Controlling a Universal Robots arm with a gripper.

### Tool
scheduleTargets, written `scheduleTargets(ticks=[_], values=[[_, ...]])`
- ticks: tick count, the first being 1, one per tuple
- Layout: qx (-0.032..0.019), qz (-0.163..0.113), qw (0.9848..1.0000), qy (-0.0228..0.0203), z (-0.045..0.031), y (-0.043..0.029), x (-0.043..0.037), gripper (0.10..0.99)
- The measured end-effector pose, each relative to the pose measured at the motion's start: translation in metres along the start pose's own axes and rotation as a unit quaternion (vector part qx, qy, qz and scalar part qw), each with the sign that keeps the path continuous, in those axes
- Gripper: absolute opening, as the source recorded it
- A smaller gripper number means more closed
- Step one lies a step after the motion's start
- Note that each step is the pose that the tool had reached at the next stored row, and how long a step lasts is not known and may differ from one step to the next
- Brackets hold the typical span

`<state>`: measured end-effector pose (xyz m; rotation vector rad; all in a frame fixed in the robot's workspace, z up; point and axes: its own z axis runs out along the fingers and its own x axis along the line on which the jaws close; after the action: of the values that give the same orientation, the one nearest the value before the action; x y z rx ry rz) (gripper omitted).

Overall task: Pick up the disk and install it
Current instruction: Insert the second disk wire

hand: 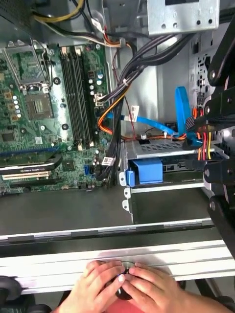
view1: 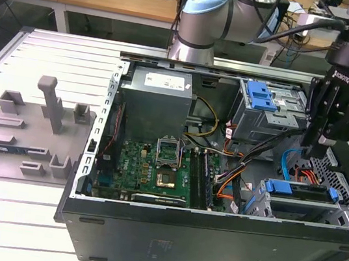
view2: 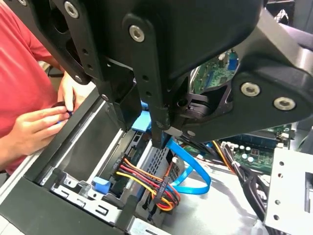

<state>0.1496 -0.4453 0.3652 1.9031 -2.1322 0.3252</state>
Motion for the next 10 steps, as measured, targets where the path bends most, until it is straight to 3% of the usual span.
scheduleTargets(ticks=[2,8,10], values=[[0.0004,0.0,1.0,0.0028,0.002,0.0005,-0.0014,0.361],[0.0005,0.0,1.0,0.004,0.0005,0.0012,-0.0062,0.361],[0.0005,0.0,1.0,0.0042,0.0006,0.0012,-0.0064,0.208]])
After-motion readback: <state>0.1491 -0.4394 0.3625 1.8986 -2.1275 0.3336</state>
